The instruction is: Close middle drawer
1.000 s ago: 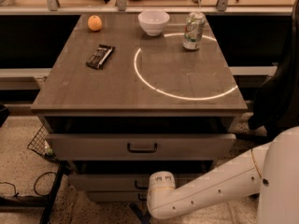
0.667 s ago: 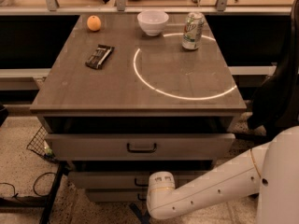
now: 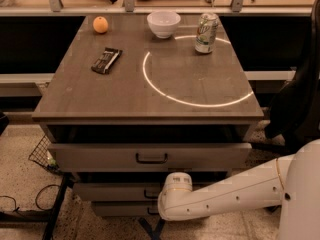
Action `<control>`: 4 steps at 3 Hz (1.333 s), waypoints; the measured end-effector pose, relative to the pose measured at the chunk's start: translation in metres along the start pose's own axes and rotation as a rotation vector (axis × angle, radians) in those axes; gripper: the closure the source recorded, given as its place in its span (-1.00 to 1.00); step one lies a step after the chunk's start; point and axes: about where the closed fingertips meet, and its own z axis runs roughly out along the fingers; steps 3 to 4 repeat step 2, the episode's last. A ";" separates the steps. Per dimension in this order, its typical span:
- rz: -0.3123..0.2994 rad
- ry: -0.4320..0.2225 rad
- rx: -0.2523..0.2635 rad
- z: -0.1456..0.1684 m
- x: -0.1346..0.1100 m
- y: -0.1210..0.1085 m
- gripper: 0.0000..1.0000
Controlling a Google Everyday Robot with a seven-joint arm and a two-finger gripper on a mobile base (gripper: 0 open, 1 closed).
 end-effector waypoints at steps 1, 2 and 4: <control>0.011 -0.034 0.021 0.001 -0.003 -0.015 1.00; 0.012 -0.057 0.034 0.003 -0.006 -0.026 1.00; 0.012 -0.057 0.034 0.003 -0.006 -0.026 1.00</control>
Offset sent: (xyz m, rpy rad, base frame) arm 0.0496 0.0147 0.0082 0.1076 -0.0534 -0.0026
